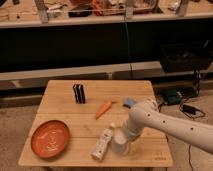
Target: Place the ceramic cup over the eraser
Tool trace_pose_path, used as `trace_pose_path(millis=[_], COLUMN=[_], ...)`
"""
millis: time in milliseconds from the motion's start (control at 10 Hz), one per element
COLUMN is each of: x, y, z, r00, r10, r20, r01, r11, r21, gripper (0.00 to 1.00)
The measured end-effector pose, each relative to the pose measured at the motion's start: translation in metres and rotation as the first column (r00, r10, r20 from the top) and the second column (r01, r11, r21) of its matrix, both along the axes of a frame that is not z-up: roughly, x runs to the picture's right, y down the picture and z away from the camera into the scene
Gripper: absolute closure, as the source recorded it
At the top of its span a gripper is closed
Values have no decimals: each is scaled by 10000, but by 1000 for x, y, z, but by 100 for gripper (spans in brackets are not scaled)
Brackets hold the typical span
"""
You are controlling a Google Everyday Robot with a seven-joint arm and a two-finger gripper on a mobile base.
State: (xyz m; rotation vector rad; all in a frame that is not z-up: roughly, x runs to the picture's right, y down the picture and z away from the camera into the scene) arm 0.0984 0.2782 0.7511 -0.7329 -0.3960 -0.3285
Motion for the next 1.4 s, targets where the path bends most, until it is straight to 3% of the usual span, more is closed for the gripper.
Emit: trace_pose_path(millis=[300, 700, 1400], x=[0, 0, -13], y=[-4, -33, -29], z=[-3, -32, -29], r00=[10000, 9995, 9945], r10=[19, 126, 82], r20=[39, 286, 1040], r01=[-19, -145, -103], r11=[9998, 9977, 9998], r21=[182, 664, 197], gripper=[20, 20, 20])
